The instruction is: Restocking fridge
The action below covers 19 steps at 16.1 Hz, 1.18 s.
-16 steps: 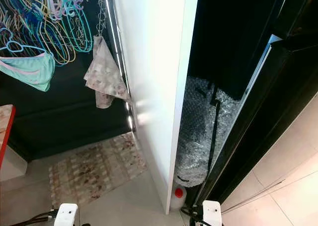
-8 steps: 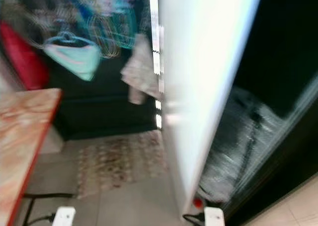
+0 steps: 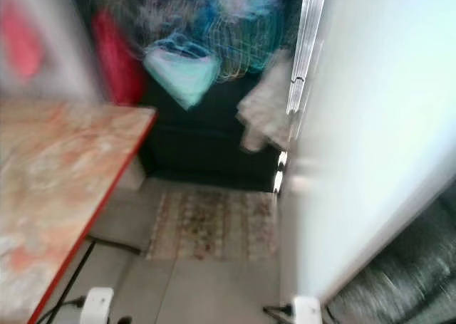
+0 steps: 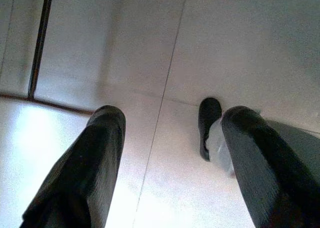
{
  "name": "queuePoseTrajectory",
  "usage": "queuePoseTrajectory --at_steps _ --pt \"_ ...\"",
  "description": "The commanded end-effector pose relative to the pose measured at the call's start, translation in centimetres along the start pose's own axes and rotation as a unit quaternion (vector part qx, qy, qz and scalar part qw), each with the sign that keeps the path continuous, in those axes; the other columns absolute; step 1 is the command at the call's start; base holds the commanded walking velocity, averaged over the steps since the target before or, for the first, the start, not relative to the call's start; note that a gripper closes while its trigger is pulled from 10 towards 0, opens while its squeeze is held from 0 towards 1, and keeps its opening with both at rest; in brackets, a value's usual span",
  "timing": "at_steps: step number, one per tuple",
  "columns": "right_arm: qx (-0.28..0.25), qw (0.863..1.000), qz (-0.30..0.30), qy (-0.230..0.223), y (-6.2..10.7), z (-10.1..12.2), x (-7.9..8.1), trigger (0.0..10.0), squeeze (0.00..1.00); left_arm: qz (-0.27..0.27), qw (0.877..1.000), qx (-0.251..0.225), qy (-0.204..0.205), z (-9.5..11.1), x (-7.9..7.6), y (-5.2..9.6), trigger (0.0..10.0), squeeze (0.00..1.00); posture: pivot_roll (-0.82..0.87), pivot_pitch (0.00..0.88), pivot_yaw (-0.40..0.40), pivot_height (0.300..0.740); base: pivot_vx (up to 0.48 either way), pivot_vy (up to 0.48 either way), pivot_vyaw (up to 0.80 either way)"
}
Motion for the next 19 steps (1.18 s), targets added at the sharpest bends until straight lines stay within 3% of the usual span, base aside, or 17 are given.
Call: queuePoseTrajectory --at_steps 1,19 --pt "0.015 1.000 0.002 -0.001 0.2 -1.2 0.1 10.0 0.00 0.001 1.000 0.006 -0.001 -0.2 0.1 0.0 10.0 0.00 0.01 0.000 0.036 0.740 0.000 0.000 0.80" --pt "0.022 0.999 0.036 0.015 0.3 -1.5 1.2 10.0 0.00 0.009 1.000 0.007 0.007 -0.4 0.3 0.1 10.0 0.00 0.02 0.000 0.034 0.740 0.000 0.000 0.80"
Point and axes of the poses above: a point about 5 cm out from each wrist's last joint towards the gripper, its own y axis pointing back from the gripper into the wrist, its own z axis along the axis of the wrist's last joint, x = y × z, the point moved 6 cm from there along -y, pointing out of the wrist towards the gripper, and after that the axes turned 3 degrees about y, right-handed, at the moved point
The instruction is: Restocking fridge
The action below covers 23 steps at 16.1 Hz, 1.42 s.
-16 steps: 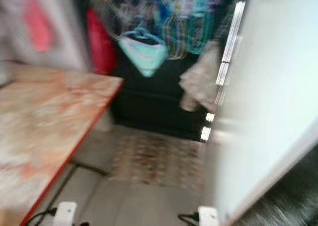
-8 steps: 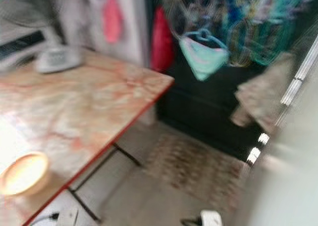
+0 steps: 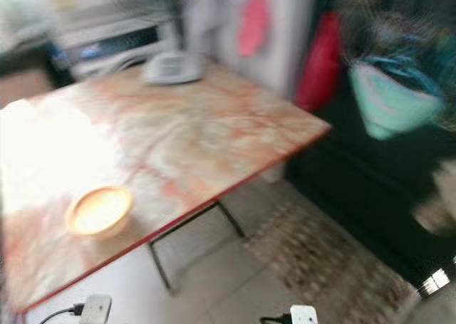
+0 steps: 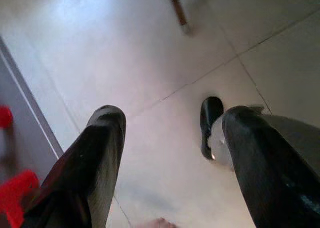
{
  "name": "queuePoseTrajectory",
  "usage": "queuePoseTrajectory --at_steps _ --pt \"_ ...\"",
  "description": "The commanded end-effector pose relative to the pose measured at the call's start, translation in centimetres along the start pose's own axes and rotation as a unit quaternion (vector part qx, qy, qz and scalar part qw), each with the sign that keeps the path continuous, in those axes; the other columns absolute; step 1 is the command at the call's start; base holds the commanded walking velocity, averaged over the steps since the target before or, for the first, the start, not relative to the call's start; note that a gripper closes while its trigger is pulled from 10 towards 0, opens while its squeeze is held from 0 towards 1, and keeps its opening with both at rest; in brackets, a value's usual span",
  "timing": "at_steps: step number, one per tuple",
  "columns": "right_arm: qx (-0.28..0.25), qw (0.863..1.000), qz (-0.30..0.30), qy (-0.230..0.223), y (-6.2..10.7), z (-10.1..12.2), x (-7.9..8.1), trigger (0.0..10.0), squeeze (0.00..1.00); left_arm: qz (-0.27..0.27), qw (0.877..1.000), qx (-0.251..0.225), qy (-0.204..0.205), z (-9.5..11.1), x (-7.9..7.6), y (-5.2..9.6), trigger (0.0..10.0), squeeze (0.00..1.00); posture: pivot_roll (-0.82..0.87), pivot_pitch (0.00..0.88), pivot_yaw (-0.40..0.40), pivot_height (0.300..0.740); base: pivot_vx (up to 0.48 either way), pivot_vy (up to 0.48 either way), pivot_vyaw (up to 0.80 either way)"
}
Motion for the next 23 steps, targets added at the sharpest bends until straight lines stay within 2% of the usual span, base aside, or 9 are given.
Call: queuePoseTrajectory --at_steps 1,9,12,14,16,19,20,21,23 --pt "-0.003 1.000 0.014 0.001 -0.1 0.5 1.0 10.0 0.00 0.012 1.000 0.009 0.001 -0.7 0.8 0.2 10.0 0.00 0.02 0.000 0.034 0.740 0.000 0.000 0.80" --pt "-0.001 1.000 0.024 0.009 -0.1 0.4 1.3 10.0 0.00 0.016 1.000 0.010 0.003 -0.8 0.8 0.2 10.0 0.00 0.02 0.000 0.032 0.740 0.000 0.000 0.80" --pt "-0.001 1.000 0.028 0.010 -0.1 0.3 1.5 10.0 0.00 0.023 0.999 0.009 0.021 -0.9 1.1 0.3 10.0 0.00 0.02 0.000 0.036 0.740 0.000 0.000 0.80" --pt "0.005 0.999 0.031 0.012 -0.1 0.1 1.8 10.0 0.00 0.034 0.998 -0.011 0.055 -0.4 1.7 0.3 10.0 0.00 0.03 0.000 0.033 0.740 0.000 0.000 0.64" --pt "0.007 0.999 0.034 0.010 -0.1 0.0 2.0 10.0 0.00 0.036 0.998 -0.021 0.049 0.0 1.8 0.3 10.0 0.00 0.03 0.000 0.034 0.740 0.000 0.000 0.00" --pt "0.006 0.999 0.036 0.004 -0.1 0.1 2.2 10.0 0.00 0.039 0.989 -0.144 -0.010 5.2 1.5 0.6 10.0 0.00 0.02 0.000 0.041 0.740 0.000 0.000 0.00" --pt "0.007 0.999 0.036 0.005 -0.1 0.0 2.2 10.0 0.00 0.043 0.978 -0.200 -0.030 7.3 1.2 1.2 10.0 0.00 0.03 0.000 0.042 0.740 0.000 0.000 0.00" --pt "0.007 0.999 0.036 0.006 -0.1 -0.1 2.2 10.0 0.00 0.042 0.972 -0.229 -0.035 8.3 1.0 1.6 10.0 0.00 0.03 0.000 0.042 0.740 0.000 0.000 0.00" --pt "0.011 0.999 0.042 0.021 -0.1 -0.3 2.4 10.0 0.00 0.039 0.949 -0.303 -0.078 10.4 -0.1 3.0 10.0 0.00 0.03 0.000 0.044 0.740 0.000 0.000 0.00"
Point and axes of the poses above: a point about 5 cm out from each wrist's last joint towards the gripper, its own y axis pointing back from the gripper into the wrist, its own z axis along the axis of the wrist's last joint, x = y × z, the point moved 6 cm from there along -y, pointing out of the wrist towards the gripper, and after that the axes turned 3 degrees about y, right-handed, at the moved point
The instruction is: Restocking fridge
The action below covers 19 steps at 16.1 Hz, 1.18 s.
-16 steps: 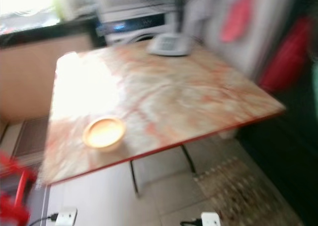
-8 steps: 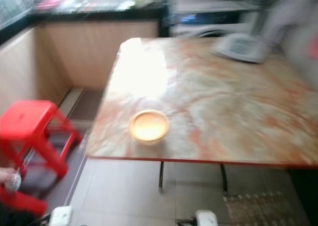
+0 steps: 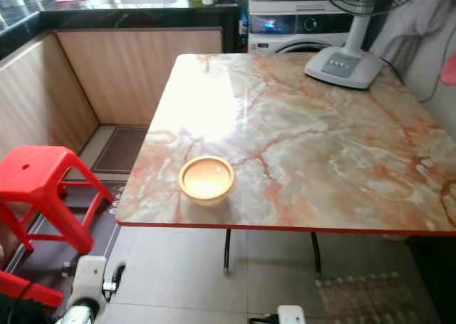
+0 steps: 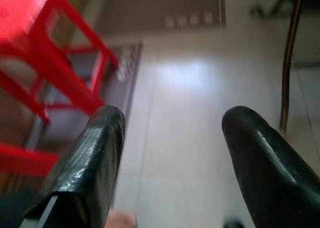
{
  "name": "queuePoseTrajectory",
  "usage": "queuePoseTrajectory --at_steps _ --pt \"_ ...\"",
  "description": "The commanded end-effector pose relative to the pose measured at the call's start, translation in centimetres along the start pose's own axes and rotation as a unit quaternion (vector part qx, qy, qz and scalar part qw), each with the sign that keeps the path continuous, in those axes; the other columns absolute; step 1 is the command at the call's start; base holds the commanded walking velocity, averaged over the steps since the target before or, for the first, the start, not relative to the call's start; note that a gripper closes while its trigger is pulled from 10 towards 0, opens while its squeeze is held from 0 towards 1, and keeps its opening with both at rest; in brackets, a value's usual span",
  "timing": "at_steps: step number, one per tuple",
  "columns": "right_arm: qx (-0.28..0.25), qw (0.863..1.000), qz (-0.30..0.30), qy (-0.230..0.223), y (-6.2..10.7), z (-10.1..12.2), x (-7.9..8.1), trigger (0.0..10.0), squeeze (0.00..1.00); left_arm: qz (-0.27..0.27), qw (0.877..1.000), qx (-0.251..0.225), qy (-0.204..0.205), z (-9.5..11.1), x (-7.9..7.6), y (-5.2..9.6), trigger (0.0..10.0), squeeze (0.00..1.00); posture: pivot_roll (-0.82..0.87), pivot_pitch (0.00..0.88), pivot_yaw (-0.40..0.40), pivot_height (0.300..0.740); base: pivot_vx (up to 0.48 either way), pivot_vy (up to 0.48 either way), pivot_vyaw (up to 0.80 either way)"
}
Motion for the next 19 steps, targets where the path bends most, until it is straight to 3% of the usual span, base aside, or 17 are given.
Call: queuePoseTrajectory --at_steps 1,4,6,8,10,12,16,18,19 --pt "0.003 1.000 0.006 0.013 0.0 -0.1 0.3 10.0 0.00 -0.008 0.999 -0.028 -0.030 0.6 -0.5 0.5 10.0 0.00 0.03 0.000 0.045 0.740 0.000 0.000 0.00" --pt "0.004 1.000 0.009 0.011 0.0 -0.2 0.4 10.0 0.00 0.015 0.997 -0.071 -0.023 1.7 0.1 2.1 10.0 0.00 0.03 0.000 0.044 0.740 0.000 0.000 0.00" --pt "0.004 1.000 0.007 0.012 0.0 -0.2 0.2 10.0 0.00 0.005 0.992 -0.120 -0.028 3.7 -0.4 3.4 10.0 0.00 0.03 0.000 0.042 0.740 0.000 0.000 0.00" --pt "0.003 1.000 0.003 0.010 0.0 -0.1 0.0 10.0 0.00 0.026 0.986 -0.163 -0.031 6.3 0.4 4.0 10.0 0.00 0.03 0.000 0.038 0.740 0.000 0.000 0.00" --pt "0.002 1.000 0.002 0.012 0.0 0.0 -0.1 10.0 0.00 0.008 0.971 -0.233 -0.050 10.8 0.5 3.6 10.0 0.00 0.04 0.000 0.032 0.740 0.000 0.000 0.00" --pt "0.000 1.000 0.003 0.013 0.0 0.1 0.0 10.0 0.00 0.019 0.966 -0.250 -0.058 13.0 1.2 3.2 10.0 0.00 0.05 0.000 0.027 0.740 0.000 0.000 0.00" --pt "-0.002 1.000 0.003 0.010 0.0 0.3 -0.1 10.0 0.00 0.014 0.957 -0.283 -0.058 16.9 0.8 2.9 10.0 0.00 0.05 0.000 0.027 0.740 0.000 0.000 0.00" --pt "-0.004 1.000 0.002 0.008 -0.1 0.5 -0.1 10.0 0.00 0.017 0.958 -0.286 -0.012 18.6 0.9 2.0 10.0 0.00 0.04 0.000 0.024 0.740 0.000 0.000 0.00" --pt "-0.005 1.000 0.002 0.009 -0.1 0.6 -0.1 10.0 0.00 0.017 0.955 -0.292 0.038 20.3 1.0 1.5 10.0 0.00 0.05 0.000 0.018 0.740 0.000 0.000 0.00"
Point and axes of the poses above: a point about 5 cm out from each wrist's last joint towards the gripper, its own y axis pointing back from the gripper into the wrist, its own z axis along the axis of the wrist's last joint, x = y × z, the point moved 6 cm from there along -y, pointing out of the wrist towards the gripper, and after that the axes turned 3 degrees about y, right-handed, at the moved point
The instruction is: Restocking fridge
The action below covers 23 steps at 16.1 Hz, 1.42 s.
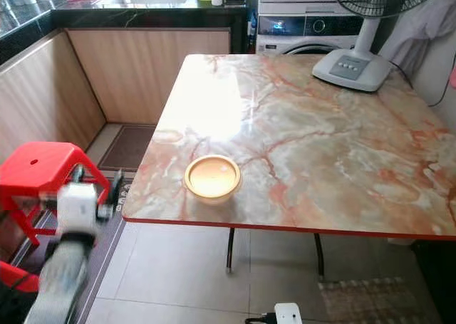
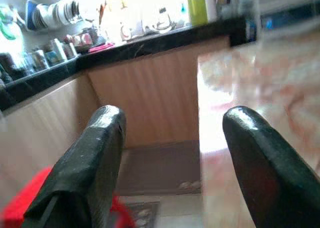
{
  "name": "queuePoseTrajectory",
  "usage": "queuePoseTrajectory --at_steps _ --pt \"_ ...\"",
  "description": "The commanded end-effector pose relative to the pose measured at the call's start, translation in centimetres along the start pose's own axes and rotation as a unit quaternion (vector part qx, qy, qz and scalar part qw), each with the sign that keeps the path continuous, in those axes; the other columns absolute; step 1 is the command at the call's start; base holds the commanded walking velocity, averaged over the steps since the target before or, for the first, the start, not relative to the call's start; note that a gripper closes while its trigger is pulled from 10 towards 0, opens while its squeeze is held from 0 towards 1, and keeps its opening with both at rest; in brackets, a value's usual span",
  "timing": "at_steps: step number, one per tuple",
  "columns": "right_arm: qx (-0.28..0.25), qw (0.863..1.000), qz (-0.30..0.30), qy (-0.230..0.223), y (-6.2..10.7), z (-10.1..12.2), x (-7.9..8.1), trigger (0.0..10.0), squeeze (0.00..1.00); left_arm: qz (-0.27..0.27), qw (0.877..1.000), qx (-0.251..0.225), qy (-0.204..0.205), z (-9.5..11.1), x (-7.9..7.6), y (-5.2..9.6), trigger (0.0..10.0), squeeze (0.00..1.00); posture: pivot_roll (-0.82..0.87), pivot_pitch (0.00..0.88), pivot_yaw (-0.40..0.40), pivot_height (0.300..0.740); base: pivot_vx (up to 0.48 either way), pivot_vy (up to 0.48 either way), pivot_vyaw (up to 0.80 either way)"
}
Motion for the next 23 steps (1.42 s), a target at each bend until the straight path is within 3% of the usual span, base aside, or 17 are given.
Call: queuePoseTrajectory --at_steps 1,4,5,6,8,9,10,12,14,15,16,17,18,19,23 --pt "-0.002 1.000 -0.002 -0.003 0.0 0.2 -0.1 10.0 0.00 -0.017 0.999 -0.022 0.016 1.8 -0.5 -1.2 10.0 0.00 0.05 0.000 0.016 0.740 0.000 0.000 0.00" --pt "-0.003 1.000 -0.001 0.002 -0.1 0.5 0.0 10.0 0.00 0.004 0.987 -0.023 0.161 3.6 -0.8 -4.2 10.0 0.00 0.06 0.000 0.008 0.740 0.000 0.000 0.00" --pt "-0.004 1.000 -0.001 0.002 -0.1 0.5 0.0 10.0 0.00 0.006 0.981 -0.015 0.193 3.5 -0.8 -4.9 10.0 0.11 0.06 0.000 0.009 0.740 0.000 0.000 0.00" --pt "-0.004 1.000 -0.001 0.003 -0.1 0.6 0.0 10.0 0.00 0.005 0.973 0.001 0.230 3.1 -0.8 -5.5 10.0 1.00 0.06 0.000 0.009 0.740 0.000 0.000 0.00" --pt "-0.006 1.000 -0.001 0.003 -0.1 0.6 0.0 10.0 0.00 -0.016 0.973 0.025 0.227 2.2 -1.1 -6.1 10.0 1.00 0.05 0.000 0.010 0.740 0.000 0.000 0.00" --pt "-0.003 1.000 -0.002 0.013 -0.1 0.5 -0.1 10.0 0.00 -0.006 0.950 0.043 0.311 1.5 -1.0 -6.5 10.0 1.00 0.05 0.000 0.006 0.740 0.000 0.000 0.00" --pt "-0.003 1.000 0.000 0.020 -0.1 0.5 -0.1 10.0 0.00 -0.015 0.953 0.040 0.301 1.8 -1.2 -6.8 10.0 1.00 0.05 0.000 0.005 0.740 0.000 0.000 0.00" --pt "-0.003 1.000 -0.002 0.018 -0.1 0.4 -0.2 10.0 0.00 -0.034 0.931 0.069 0.356 1.3 -2.7 -7.2 10.0 1.00 0.05 0.000 0.003 0.740 0.000 0.000 0.00" --pt "-0.001 1.000 -0.001 0.028 0.0 0.4 -0.2 10.0 0.00 -0.096 0.933 0.087 0.335 0.8 -5.1 -6.7 10.0 1.00 0.05 0.000 -0.001 0.740 0.000 0.000 0.00" --pt "0.002 0.999 0.001 0.041 0.0 0.3 -0.1 10.0 0.00 -0.117 0.931 0.102 0.329 0.2 -6.2 -6.4 10.0 0.00 0.04 0.000 -0.001 0.740 0.000 0.000 0.00" --pt "0.000 0.999 0.001 0.038 0.0 0.2 -0.1 10.0 0.00 -0.118 0.911 0.117 0.377 -0.6 -6.9 -6.2 10.0 0.00 0.03 0.000 0.000 0.740 0.000 0.000 0.00" --pt "0.000 0.999 0.001 0.037 0.0 0.2 -0.1 10.0 0.00 -0.118 0.907 0.122 0.386 -0.9 -6.9 -6.2 10.0 0.00 0.03 0.000 -0.001 0.740 0.000 0.000 0.00" --pt "0.000 0.999 0.000 0.041 0.0 0.2 -0.1 10.0 0.00 -0.128 0.916 0.144 0.353 -2.3 -7.5 -6.0 10.0 0.00 0.03 0.000 -0.004 0.740 0.000 0.000 0.00" --pt "0.001 0.999 0.001 0.044 0.0 0.2 -0.1 10.0 0.00 -0.130 0.915 0.148 0.351 -2.6 -7.6 -5.9 10.0 0.00 0.03 0.000 -0.004 0.740 0.000 0.000 0.00" --pt "0.003 0.999 0.002 0.049 0.0 0.2 -0.1 10.0 0.00 -0.143 0.899 0.156 0.384 -3.0 -8.3 -6.3 10.0 0.00 0.02 0.000 -0.003 0.740 0.000 0.000 0.00"
Point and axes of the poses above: a point about 5 cm out from each wrist's last joint towards the gripper, its own y axis pointing back from the gripper into the wrist, its own z axis along the axis of the wrist's last joint, x = y × z, the point moved 6 cm from there along -y, pointing out of the wrist towards the gripper, and after that the axes turned 3 degrees about y, right-handed, at the moved point
